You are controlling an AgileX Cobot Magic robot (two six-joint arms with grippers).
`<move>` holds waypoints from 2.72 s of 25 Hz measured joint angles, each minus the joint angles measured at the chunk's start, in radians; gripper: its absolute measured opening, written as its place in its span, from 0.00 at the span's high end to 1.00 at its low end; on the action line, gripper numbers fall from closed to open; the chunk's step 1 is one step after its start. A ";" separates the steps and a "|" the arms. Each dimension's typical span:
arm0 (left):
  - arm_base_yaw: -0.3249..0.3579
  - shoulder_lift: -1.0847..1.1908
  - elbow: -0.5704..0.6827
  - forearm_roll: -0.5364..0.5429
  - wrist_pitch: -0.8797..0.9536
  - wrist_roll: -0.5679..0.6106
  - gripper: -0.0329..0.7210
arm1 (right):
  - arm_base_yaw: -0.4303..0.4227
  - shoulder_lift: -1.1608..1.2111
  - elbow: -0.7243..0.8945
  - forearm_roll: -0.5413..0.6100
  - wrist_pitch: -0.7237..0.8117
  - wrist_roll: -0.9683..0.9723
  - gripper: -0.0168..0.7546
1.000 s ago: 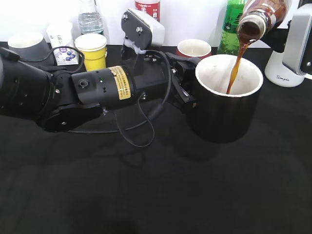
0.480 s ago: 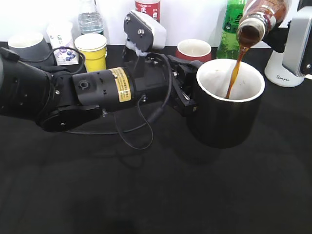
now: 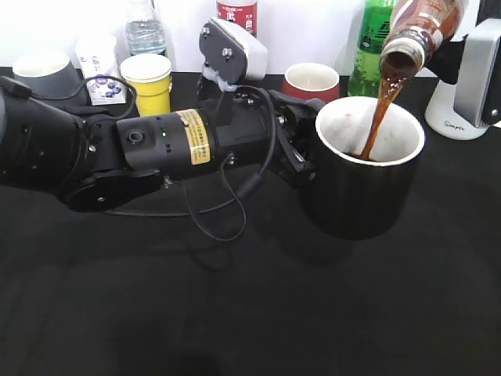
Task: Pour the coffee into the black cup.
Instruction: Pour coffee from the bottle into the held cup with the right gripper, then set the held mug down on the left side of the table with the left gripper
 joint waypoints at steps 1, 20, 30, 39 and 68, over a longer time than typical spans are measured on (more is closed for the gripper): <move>0.000 0.000 0.000 0.000 0.001 0.000 0.88 | 0.000 0.000 0.000 0.002 0.000 -0.009 0.29; 0.003 0.000 0.000 0.001 0.016 0.000 0.88 | 0.000 0.000 -0.002 0.006 -0.104 0.411 0.29; 0.195 -0.097 0.025 0.018 0.064 0.000 0.88 | 0.000 0.000 -0.002 0.006 -0.030 1.607 0.29; 0.579 -0.175 0.292 -0.007 -0.040 0.066 0.88 | 0.000 0.000 -0.002 0.006 -0.029 1.624 0.29; 0.585 -0.032 0.582 -0.511 -0.279 0.304 0.64 | 0.000 0.000 -0.002 0.006 0.036 1.626 0.29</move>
